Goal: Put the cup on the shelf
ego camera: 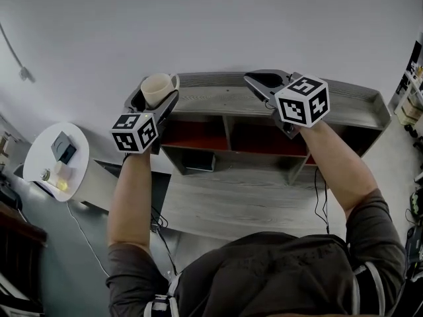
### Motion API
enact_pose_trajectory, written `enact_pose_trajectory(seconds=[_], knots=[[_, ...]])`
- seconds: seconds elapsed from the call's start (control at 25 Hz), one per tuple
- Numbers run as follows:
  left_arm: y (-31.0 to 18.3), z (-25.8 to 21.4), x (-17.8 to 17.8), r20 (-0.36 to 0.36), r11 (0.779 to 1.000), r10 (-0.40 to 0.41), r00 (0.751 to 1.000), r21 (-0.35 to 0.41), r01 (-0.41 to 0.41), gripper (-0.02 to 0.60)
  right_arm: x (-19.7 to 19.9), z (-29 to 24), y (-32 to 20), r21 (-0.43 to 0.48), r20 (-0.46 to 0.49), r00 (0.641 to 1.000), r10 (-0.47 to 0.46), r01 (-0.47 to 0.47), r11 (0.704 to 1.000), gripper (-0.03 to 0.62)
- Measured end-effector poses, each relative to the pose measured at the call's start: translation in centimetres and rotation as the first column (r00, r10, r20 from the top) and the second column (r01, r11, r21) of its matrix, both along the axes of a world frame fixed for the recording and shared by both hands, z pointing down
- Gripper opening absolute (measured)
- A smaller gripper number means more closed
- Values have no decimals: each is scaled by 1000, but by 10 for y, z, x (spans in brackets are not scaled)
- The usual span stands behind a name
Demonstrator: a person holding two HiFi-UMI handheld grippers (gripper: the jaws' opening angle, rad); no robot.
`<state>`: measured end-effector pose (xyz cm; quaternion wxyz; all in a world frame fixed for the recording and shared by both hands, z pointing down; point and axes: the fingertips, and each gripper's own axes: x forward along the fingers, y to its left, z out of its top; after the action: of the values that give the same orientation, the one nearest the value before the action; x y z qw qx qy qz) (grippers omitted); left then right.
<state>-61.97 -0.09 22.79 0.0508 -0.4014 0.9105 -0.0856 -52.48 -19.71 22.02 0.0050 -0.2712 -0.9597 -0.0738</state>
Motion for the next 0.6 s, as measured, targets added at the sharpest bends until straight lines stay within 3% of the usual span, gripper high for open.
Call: enact_pose_trajectory(seconds=[0.6], knots=[[23,23,-66,-10,988,-150,989,-25,150,402,-38,5,49,5,-15,997,-82,82,997,-9]])
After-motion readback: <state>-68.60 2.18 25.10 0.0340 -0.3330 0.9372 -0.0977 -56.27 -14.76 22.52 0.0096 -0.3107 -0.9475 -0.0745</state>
